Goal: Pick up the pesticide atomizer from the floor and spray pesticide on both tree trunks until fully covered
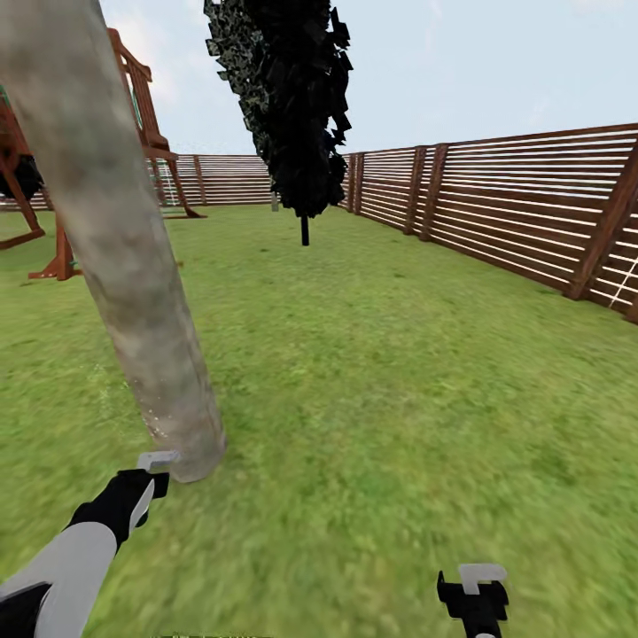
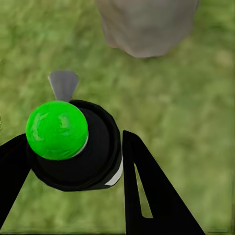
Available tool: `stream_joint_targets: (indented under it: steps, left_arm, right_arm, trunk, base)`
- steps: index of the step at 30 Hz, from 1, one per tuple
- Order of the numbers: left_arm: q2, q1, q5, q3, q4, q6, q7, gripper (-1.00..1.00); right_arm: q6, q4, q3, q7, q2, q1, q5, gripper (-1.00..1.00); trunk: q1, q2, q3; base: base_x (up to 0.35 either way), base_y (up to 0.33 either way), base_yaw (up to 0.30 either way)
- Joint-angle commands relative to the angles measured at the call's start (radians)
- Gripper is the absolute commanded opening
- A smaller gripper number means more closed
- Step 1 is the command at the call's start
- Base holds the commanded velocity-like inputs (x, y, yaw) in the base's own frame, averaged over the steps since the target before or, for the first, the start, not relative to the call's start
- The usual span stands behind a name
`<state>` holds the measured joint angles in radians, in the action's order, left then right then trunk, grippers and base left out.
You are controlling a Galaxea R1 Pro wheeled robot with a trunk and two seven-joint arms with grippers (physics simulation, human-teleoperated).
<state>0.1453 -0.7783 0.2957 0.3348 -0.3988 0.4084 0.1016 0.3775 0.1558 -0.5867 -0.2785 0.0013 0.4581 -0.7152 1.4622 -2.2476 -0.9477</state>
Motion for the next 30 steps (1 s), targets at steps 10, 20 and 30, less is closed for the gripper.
stream_joint_targets:
  steps: [10,20,30]
  left_arm:
    - [-0.01,-0.001,0.008,0.006,0.0,0.004,0.0,-1.0]
    - [-0.017,-0.001,0.008,0.006,0.0,0.004,-0.001,-1.0]
    - [-0.016,-0.001,0.008,0.007,0.0,0.004,0.0,-1.0]
  right_arm:
    - [0.003,-0.002,-0.007,-0.002,0.0,0.001,-0.01,1.0]
    - [0.003,-0.002,-0.006,-0.002,0.0,0.001,-0.01,1.0]
    - [0.003,-0.002,-0.006,-0.002,0.0,0.001,-0.01,1.0]
  trunk:
    - [0.0,0.0,-0.001]
    - [0.0,0.0,-0.001]
    - [0.0,0.0,-0.001]
  base:
    - [0.034,-0.269,0.236]
    - [0.142,-0.262,0.005]
    - [0.162,-0.256,0.191]
